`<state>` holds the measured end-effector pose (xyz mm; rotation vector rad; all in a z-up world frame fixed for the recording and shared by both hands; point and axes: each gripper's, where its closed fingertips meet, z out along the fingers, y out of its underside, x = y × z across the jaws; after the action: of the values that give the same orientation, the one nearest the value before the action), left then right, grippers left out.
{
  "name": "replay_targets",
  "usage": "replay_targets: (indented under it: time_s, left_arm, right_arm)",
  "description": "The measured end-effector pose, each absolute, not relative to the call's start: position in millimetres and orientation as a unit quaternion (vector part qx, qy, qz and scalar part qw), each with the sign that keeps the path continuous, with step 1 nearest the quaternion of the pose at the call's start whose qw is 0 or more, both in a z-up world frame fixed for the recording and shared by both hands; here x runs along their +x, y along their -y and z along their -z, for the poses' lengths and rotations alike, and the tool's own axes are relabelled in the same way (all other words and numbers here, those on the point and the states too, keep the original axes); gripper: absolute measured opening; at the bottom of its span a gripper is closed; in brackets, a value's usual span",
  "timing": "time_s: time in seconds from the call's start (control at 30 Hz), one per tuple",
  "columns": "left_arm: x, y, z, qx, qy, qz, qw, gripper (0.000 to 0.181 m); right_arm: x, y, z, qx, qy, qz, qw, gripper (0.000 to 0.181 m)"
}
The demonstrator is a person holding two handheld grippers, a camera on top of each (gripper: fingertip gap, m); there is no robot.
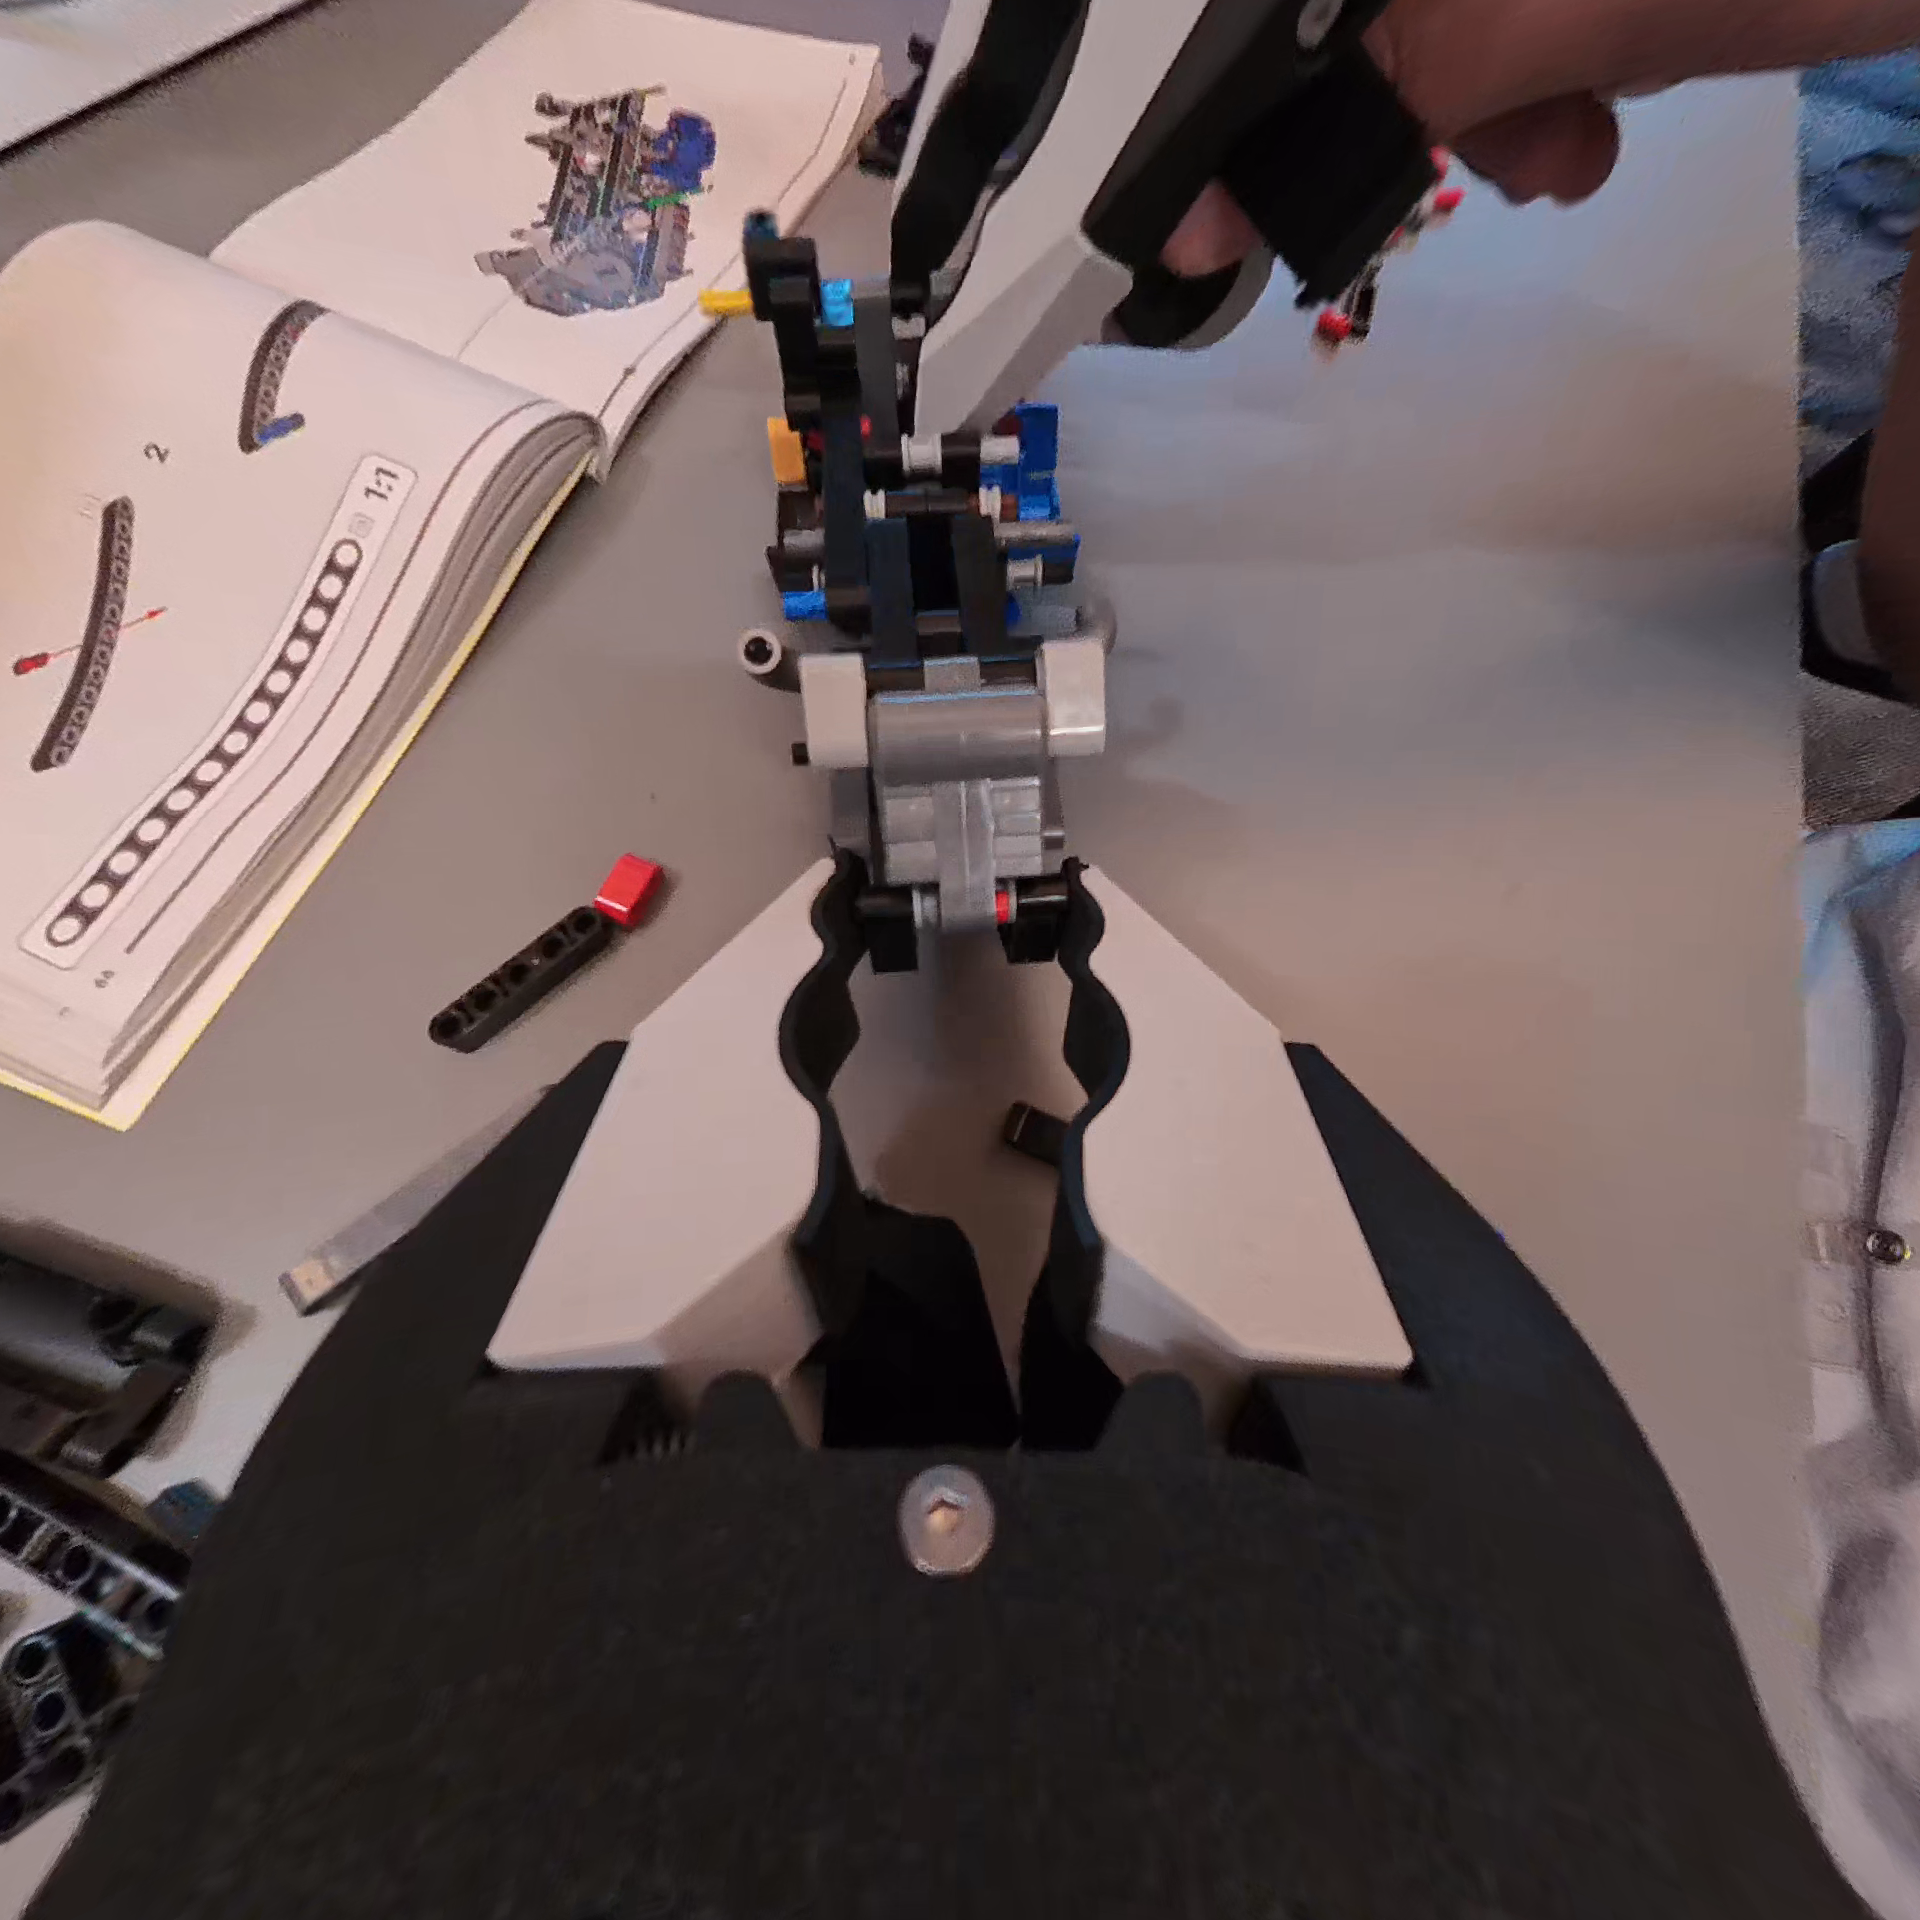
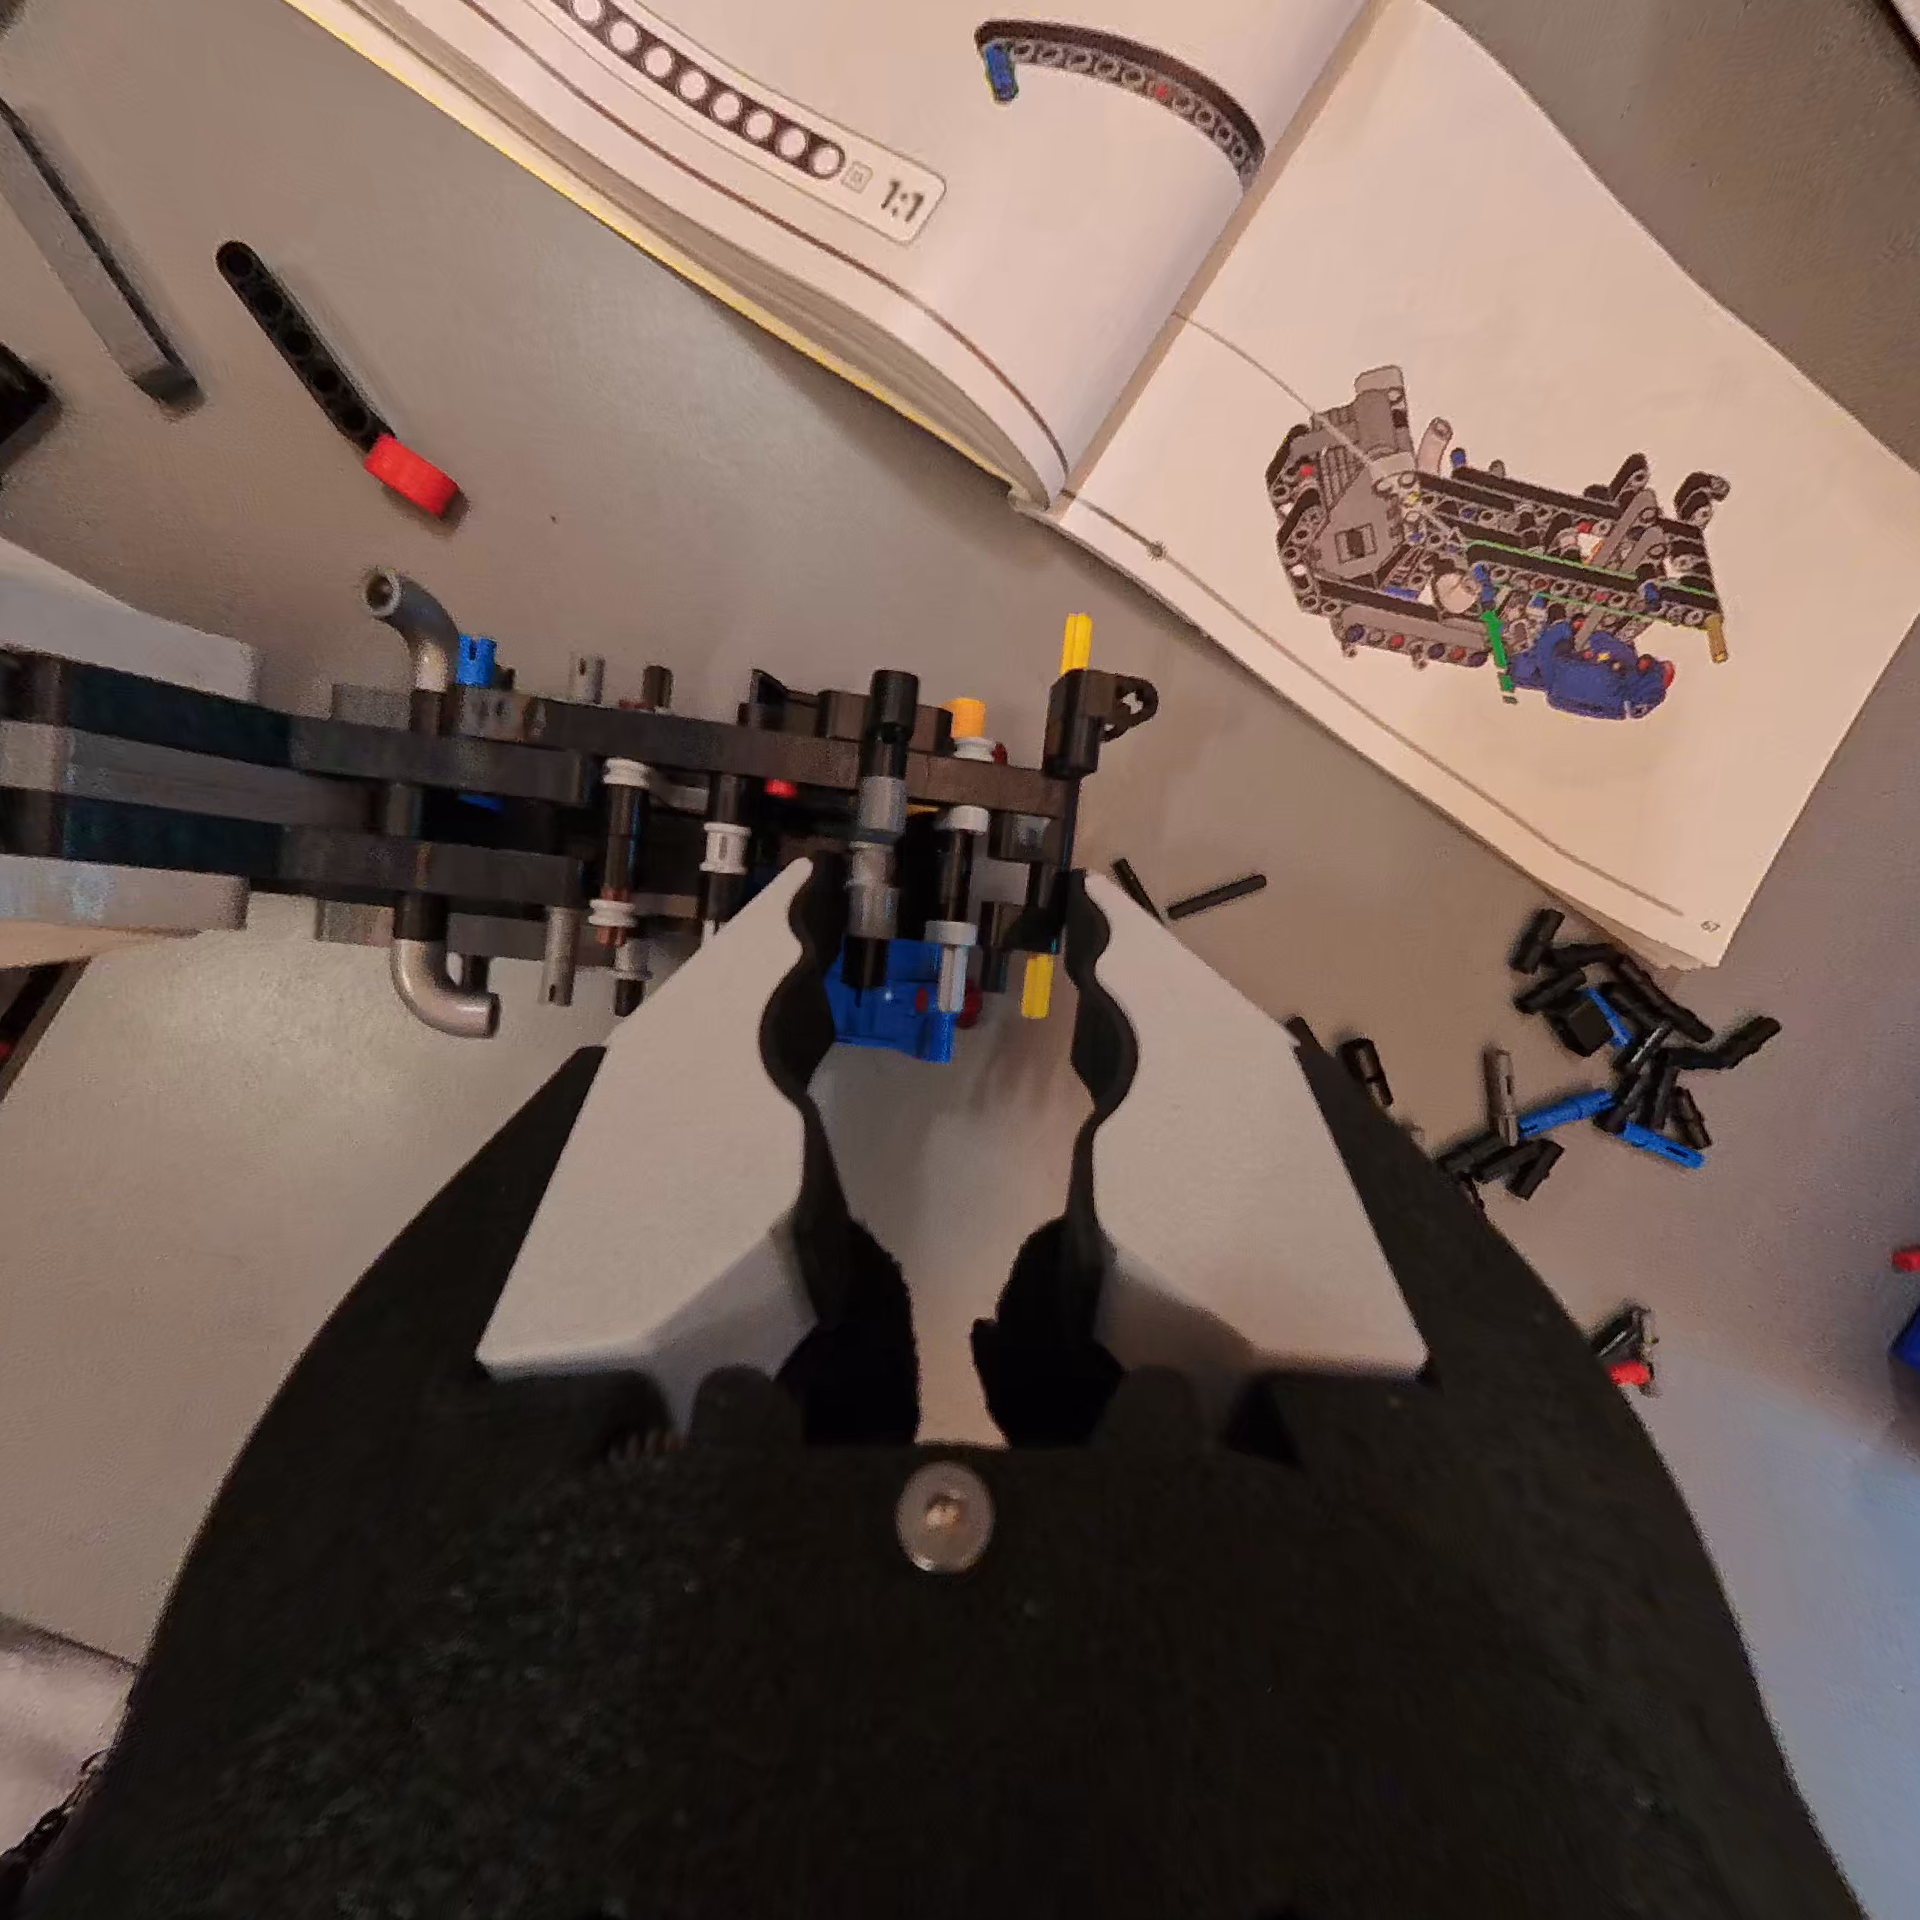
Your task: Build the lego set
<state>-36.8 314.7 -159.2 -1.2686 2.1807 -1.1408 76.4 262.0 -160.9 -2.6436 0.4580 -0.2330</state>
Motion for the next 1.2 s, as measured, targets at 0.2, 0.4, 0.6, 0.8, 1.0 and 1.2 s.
replay_targets:
  time_s: [0.2,0.4,0.6,0.8,1.0,1.2]
  left_arm:
    - [-43,-314,158,-0.448,-0.766,0.416,0.197,0.035]
    - [-68,-320,128,-0.455,-0.714,0.475,0.240,0.045]
    - [-81,-339,91,-0.468,-0.589,0.555,0.354,0.039]
    - [-76,-358,95,-0.499,-0.564,0.561,0.344,0.036]
    - [-74,-359,87,-0.475,-0.554,0.596,0.336,0.030]
    - [-70,-369,80,-0.477,-0.525,0.619,0.337,0.030]
  right_arm:
    - [66,-263,139,-0.944,-0.128,0.065,0.297,0.057]
    - [84,-221,95,-0.899,-0.068,0.042,0.431,0.064]
    - [157,-179,122,-0.849,-0.136,0.117,0.496,0.049]
    - [173,-164,107,-0.785,-0.176,0.097,0.586,0.037]
    - [176,-162,126,-0.811,-0.188,0.094,0.545,0.034]
    - [184,-156,139,-0.823,-0.205,0.099,0.520,0.034]
